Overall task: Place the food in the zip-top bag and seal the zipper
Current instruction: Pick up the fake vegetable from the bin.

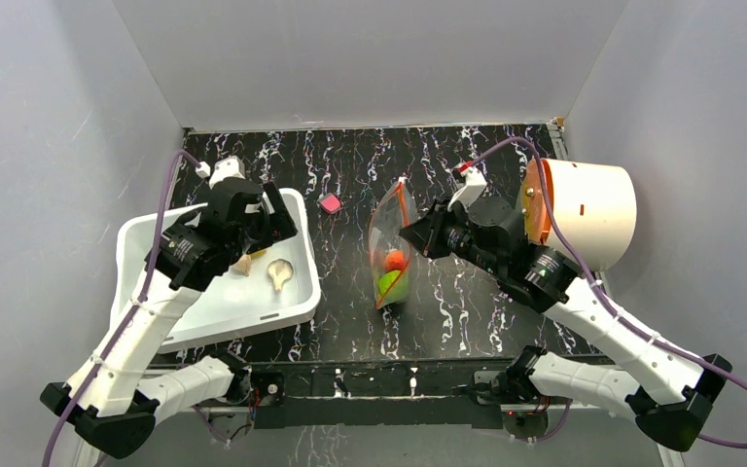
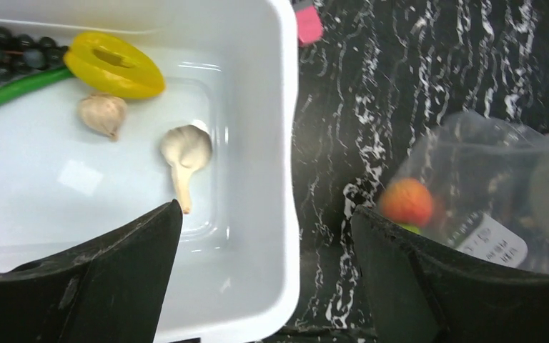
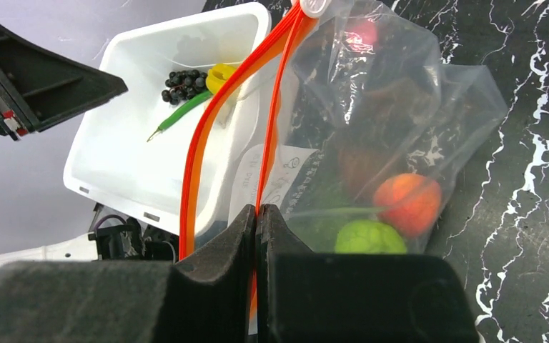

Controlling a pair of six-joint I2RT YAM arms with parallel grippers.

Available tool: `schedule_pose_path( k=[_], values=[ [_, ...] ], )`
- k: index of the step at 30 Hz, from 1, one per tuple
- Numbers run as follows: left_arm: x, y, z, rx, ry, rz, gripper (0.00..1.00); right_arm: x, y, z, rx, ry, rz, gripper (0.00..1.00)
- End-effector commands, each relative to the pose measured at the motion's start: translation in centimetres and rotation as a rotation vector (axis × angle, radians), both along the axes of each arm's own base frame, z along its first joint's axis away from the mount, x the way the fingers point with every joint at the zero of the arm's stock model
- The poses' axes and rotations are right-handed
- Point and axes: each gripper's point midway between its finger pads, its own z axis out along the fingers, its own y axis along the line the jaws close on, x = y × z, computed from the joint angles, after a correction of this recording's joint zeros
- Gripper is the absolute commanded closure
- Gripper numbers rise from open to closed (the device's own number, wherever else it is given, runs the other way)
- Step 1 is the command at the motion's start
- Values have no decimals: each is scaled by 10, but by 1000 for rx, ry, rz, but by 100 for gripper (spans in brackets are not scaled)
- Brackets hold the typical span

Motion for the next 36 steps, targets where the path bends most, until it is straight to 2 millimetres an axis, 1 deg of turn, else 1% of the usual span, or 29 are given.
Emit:
schedule_pose_path(
  k=[1, 3, 5, 8, 10, 11, 13, 17, 20, 21, 23, 26, 30, 33, 36],
  values=[
    [9, 34, 18, 117, -54, 163, 16, 7, -1, 37, 45, -66, -32, 100],
    [10, 44, 9, 181, -31, 209, 17, 10, -9, 39, 32, -75, -69, 100],
    [9, 57, 1, 239, -11, 265, 17, 13, -18, 36, 12, -103, -106, 100],
    [10, 66, -17, 298, 4, 286, 19, 19, -39, 17, -59, -112, -191, 100],
    [11, 69, -36, 307, 22, 295, 19, 21, -55, 1, -91, -96, -266, 100],
    [13, 67, -44, 298, 26, 285, 20, 20, -59, -2, -89, -98, -277, 100],
    [18, 68, -57, 273, 26, 271, 20, 15, -52, -4, -69, -123, -226, 100],
    [31, 80, -74, 155, 99, 307, 23, 7, -42, -5, -57, -80, -165, 100],
    [38, 94, -81, 170, 99, 345, 24, 0, -35, -13, -59, -44, -118, 100],
    [41, 98, -82, 177, 91, 360, 25, -1, -35, -17, -61, -31, -115, 100],
    [44, 105, -89, 168, 97, 373, 26, -2, -34, -19, -60, -11, -117, 100],
    [51, 107, -100, 126, 106, 367, 29, -2, -32, -21, -63, 17, -118, 100],
    [48, 117, -120, 136, 143, 394, 33, -5, -25, -17, -51, 56, -93, 100],
    [48, 127, -135, 139, 167, 396, 33, -6, -19, -25, -47, 98, -82, 100],
    [50, 133, -149, 126, 204, 384, 35, -3, -20, -31, -46, 112, -111, 100]
  ],
)
